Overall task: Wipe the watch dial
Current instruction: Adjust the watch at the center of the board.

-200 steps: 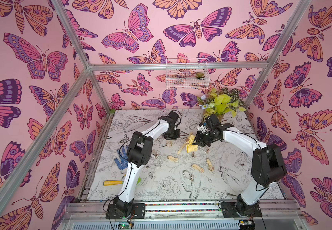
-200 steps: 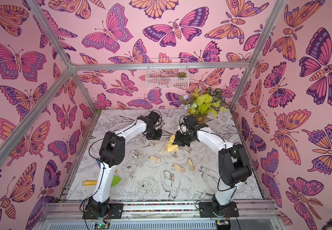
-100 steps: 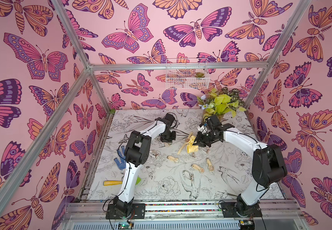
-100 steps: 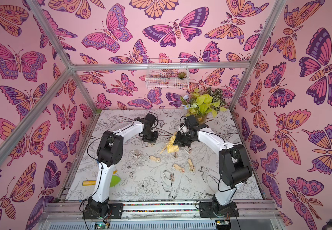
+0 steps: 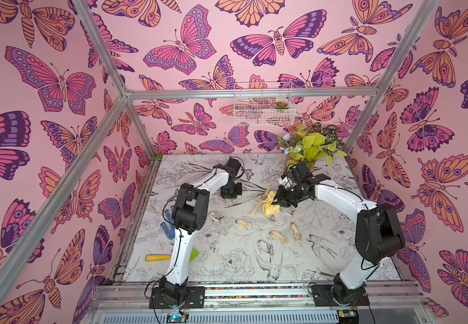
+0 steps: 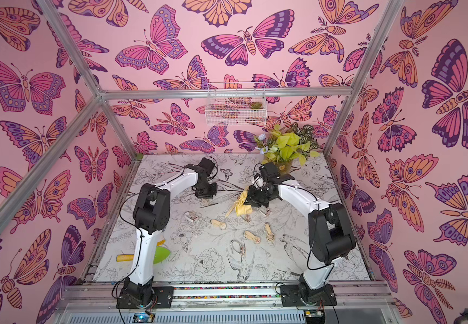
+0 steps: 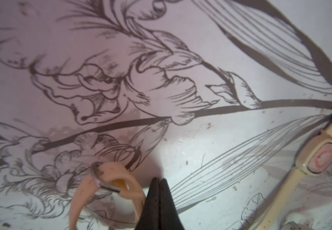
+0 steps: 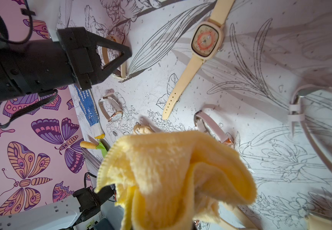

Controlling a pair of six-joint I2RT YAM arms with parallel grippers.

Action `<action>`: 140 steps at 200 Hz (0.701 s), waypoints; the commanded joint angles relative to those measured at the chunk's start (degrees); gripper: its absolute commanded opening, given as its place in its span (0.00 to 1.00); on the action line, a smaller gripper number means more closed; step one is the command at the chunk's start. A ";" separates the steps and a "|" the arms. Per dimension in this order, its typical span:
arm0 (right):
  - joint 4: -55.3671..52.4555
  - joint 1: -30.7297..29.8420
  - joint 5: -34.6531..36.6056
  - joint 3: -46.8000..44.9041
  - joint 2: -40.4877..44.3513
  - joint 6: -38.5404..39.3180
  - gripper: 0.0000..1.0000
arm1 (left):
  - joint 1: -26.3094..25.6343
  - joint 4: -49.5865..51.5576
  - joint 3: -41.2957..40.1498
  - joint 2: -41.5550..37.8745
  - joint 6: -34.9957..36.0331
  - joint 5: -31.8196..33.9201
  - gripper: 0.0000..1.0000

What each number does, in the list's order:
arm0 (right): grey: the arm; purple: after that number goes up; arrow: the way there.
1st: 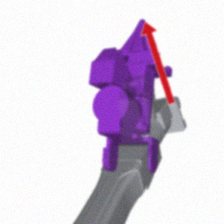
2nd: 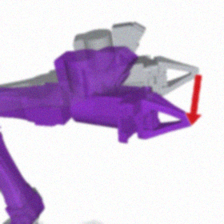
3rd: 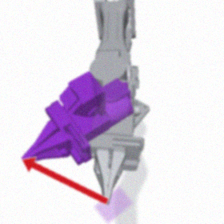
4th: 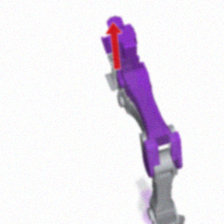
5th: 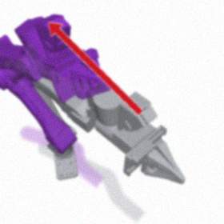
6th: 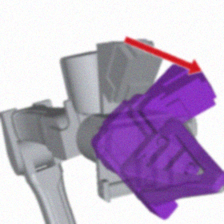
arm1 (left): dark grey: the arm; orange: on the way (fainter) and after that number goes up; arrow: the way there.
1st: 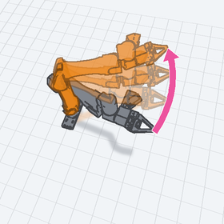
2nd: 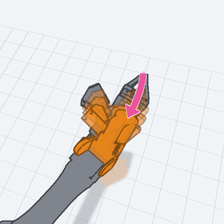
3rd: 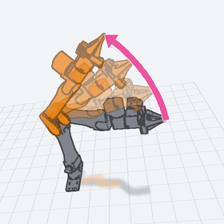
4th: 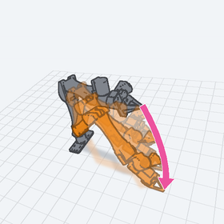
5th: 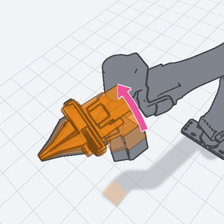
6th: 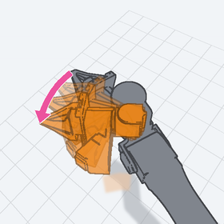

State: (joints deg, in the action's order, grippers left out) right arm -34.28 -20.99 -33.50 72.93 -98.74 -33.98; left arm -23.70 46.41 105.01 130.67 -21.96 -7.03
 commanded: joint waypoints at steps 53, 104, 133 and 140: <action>-0.87 0.36 -0.96 0.20 1.15 1.58 0.00 | 3.75 1.21 -2.06 -5.62 -0.64 5.01 0.00; -0.08 0.31 -1.53 0.46 0.31 1.37 0.00 | 3.66 -0.41 -5.38 -11.66 -0.92 6.90 0.00; 0.25 0.36 -1.92 0.68 -0.22 1.46 0.00 | 3.99 -0.71 -10.13 -14.78 -0.63 7.90 0.00; 0.28 0.39 -2.08 0.68 -0.31 1.44 0.00 | 4.16 -0.70 -11.48 -15.36 -0.63 8.04 0.00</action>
State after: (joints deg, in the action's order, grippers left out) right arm -34.11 -20.97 -34.22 72.90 -98.76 -32.99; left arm -20.03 45.23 97.45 117.56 -22.13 -1.02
